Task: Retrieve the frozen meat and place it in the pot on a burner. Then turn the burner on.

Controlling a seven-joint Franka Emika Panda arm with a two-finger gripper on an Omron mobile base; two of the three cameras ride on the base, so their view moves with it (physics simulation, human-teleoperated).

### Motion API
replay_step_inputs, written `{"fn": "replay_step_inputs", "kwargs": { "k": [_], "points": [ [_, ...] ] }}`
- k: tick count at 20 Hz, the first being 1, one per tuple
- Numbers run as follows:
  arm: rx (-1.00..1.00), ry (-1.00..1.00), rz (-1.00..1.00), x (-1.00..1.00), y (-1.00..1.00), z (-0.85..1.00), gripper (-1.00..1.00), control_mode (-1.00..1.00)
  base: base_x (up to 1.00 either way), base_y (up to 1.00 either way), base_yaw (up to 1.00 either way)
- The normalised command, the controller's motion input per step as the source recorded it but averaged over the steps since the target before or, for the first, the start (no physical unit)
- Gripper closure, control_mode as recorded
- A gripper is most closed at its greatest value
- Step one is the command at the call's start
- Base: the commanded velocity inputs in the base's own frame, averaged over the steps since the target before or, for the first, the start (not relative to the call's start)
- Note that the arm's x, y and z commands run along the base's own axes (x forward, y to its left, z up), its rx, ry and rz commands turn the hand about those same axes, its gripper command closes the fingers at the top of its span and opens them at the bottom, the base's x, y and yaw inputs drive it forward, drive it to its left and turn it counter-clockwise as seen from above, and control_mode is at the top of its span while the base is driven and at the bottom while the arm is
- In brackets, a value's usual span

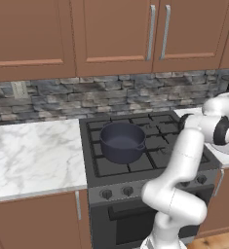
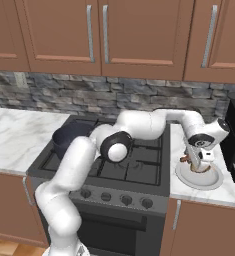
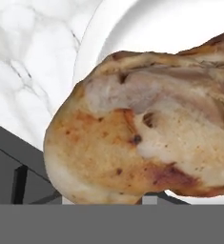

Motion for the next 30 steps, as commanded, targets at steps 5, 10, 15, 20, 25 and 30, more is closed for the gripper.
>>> {"fn": "replay_step_inputs", "kwargs": {
  "k": [5, 10, 15, 20, 25, 30],
  "points": [
    [-0.16, -0.51, 0.0, -0.36, 0.61, 0.21, 1.0, -1.0, 0.0, 0.0, 0.0],
    [-0.19, -0.51, 0.04, -0.57, 0.44, 0.29, 1.0, -1.0, 0.0, 0.0, 0.0],
    [-0.33, -0.29, 0.16, -0.33, 0.42, 0.95, 1.0, -1.0, 0.0, 0.0, 0.0],
    [-0.32, -0.1, 0.13, -0.2, 0.35, 0.84, 1.0, -1.0, 0.0, 0.0, 0.0],
    [0.01, 0.02, 0.0, 0.02, 0.02, 0.0, 1.0, -1.0, 0.0, 0.0, 0.0],
    [-0.04, 0.04, 0.09, 0.01, 0.18, 0.26, 1.0, -1.0, 0.0, 0.0, 0.0]
  ]
}}
